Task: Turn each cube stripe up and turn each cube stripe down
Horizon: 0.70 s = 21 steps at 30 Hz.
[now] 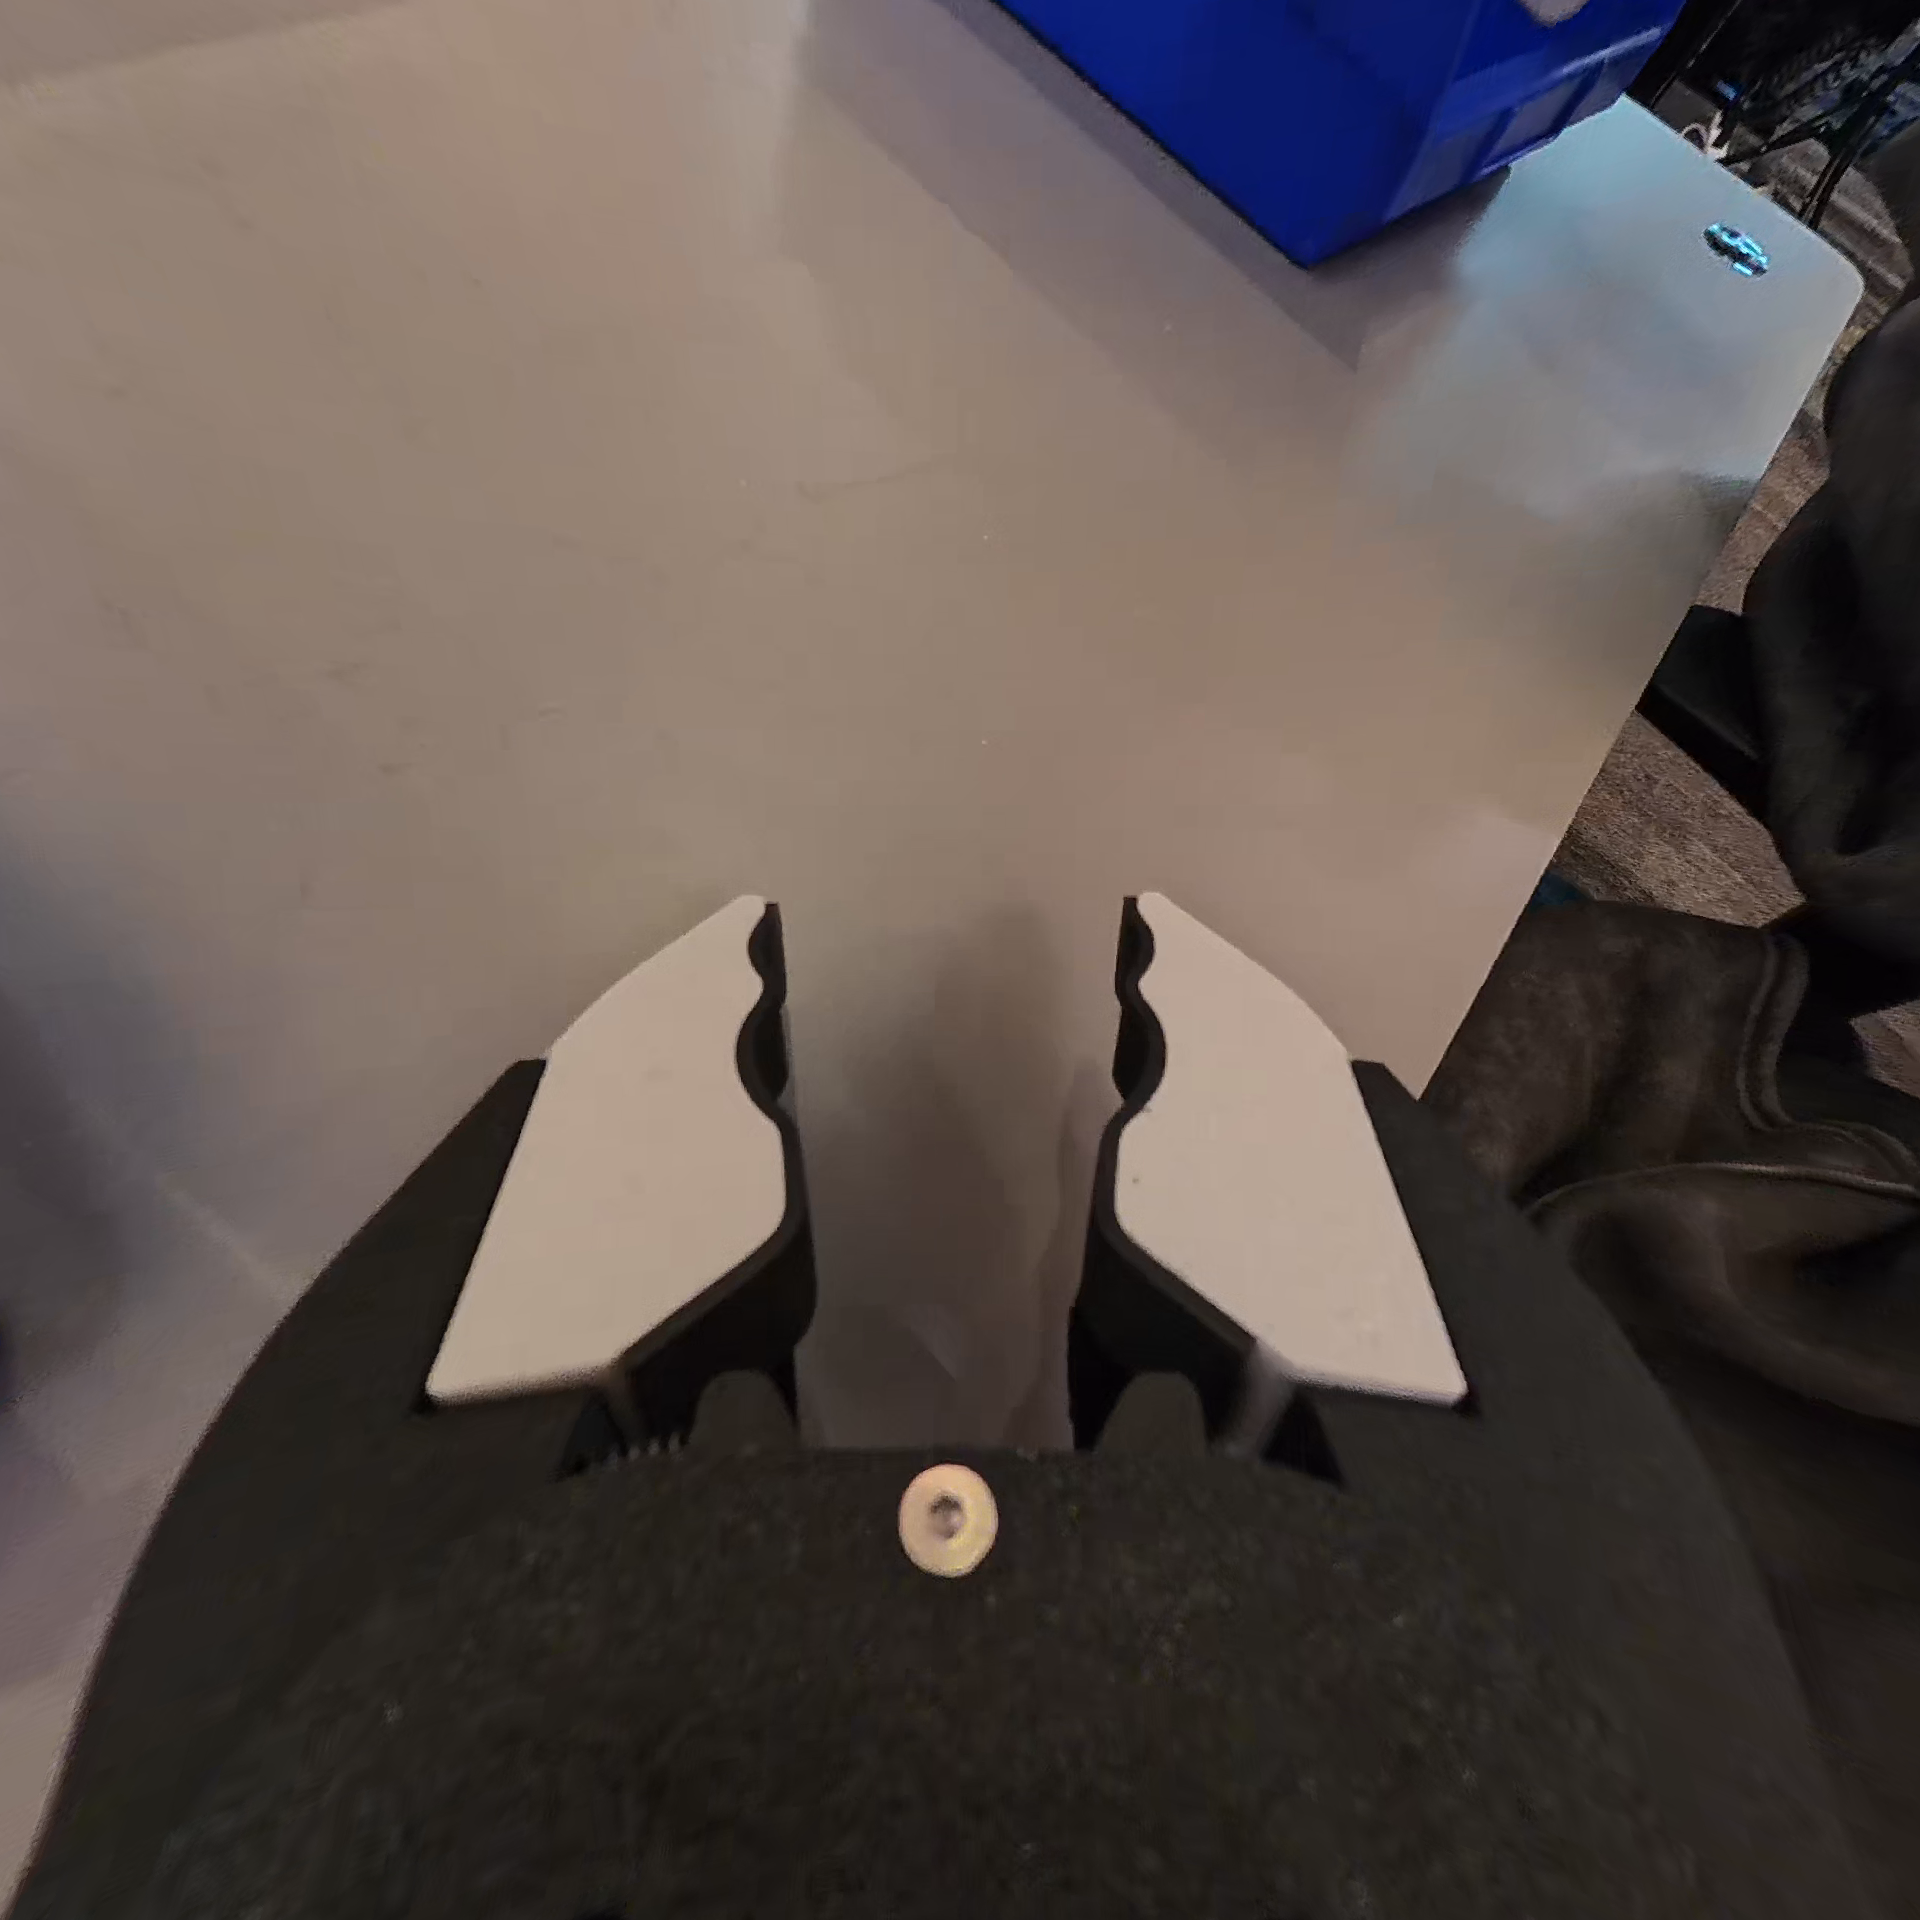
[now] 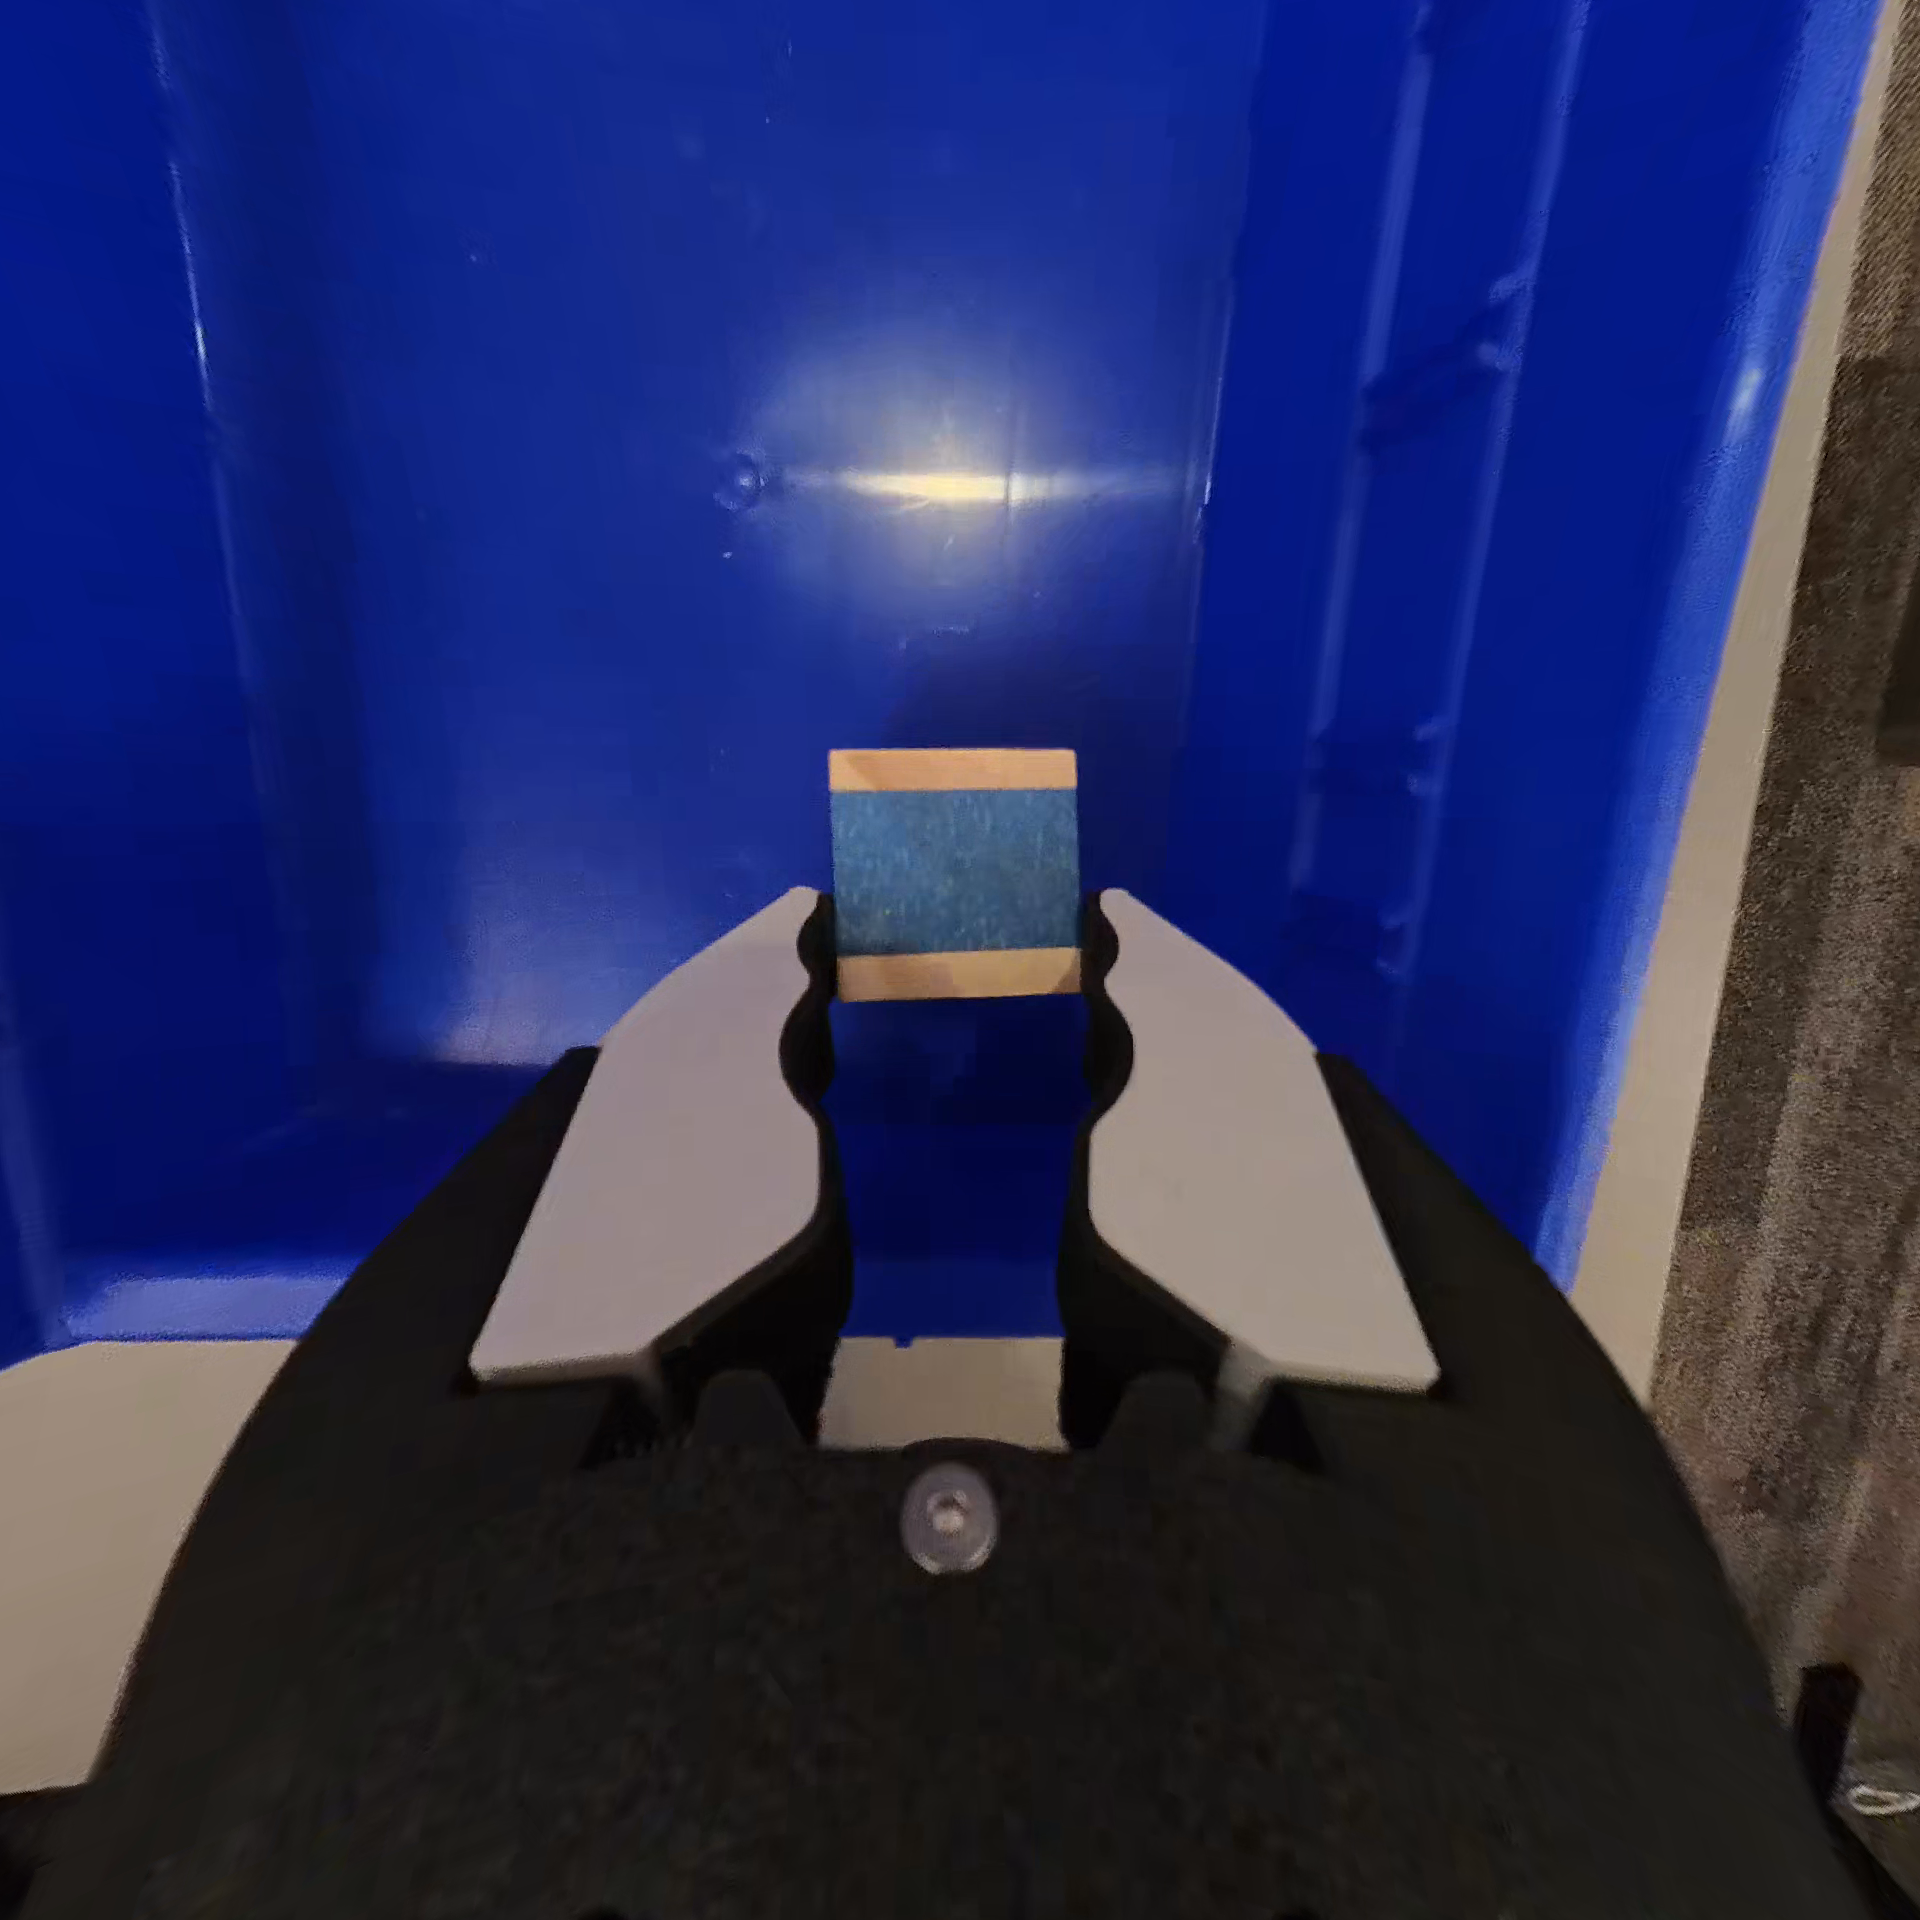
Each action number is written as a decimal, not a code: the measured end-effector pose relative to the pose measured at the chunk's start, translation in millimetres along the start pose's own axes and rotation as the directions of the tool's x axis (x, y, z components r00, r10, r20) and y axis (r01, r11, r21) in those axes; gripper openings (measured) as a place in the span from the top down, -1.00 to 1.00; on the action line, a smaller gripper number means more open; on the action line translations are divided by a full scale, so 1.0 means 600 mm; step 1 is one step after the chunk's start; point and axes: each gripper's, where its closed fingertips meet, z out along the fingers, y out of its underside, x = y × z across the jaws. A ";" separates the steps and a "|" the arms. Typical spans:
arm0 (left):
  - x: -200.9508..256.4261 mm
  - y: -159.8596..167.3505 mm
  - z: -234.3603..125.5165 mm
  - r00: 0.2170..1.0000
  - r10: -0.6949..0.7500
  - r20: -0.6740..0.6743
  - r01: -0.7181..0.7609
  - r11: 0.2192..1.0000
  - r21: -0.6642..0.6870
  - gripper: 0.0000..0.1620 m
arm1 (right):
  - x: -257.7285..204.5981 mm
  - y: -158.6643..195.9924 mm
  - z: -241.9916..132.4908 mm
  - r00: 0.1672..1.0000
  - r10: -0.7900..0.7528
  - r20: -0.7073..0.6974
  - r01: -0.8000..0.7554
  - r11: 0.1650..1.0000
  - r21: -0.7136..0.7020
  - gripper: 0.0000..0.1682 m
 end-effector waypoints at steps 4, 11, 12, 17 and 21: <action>0.003 0.009 0.006 1.000 0.006 -0.005 -0.006 0.999 -0.032 0.25 | 0.002 0.003 0.013 1.000 0.011 -0.002 -0.011 1.000 -0.005 0.46; 0.002 0.004 0.002 1.000 0.013 0.002 -0.013 1.000 -0.021 0.24 | 0.011 -0.027 -0.115 0.992 -0.047 -0.121 0.071 0.976 0.204 0.21; 0.001 0.003 0.001 1.000 0.010 0.003 -0.010 1.000 -0.016 0.24 | -0.008 -0.042 -0.158 0.994 -0.067 -0.082 0.089 0.947 0.309 0.24; 0.000 0.002 0.001 1.000 0.000 -0.001 0.000 1.000 -0.006 0.24 | -0.248 -0.070 -0.347 0.826 -0.468 0.314 -0.025 0.526 0.850 0.30; 0.000 0.003 -0.004 1.000 0.010 0.013 -0.010 1.000 -0.015 0.24 | -0.456 0.058 -0.330 0.435 -0.694 0.574 -0.267 0.509 0.818 0.29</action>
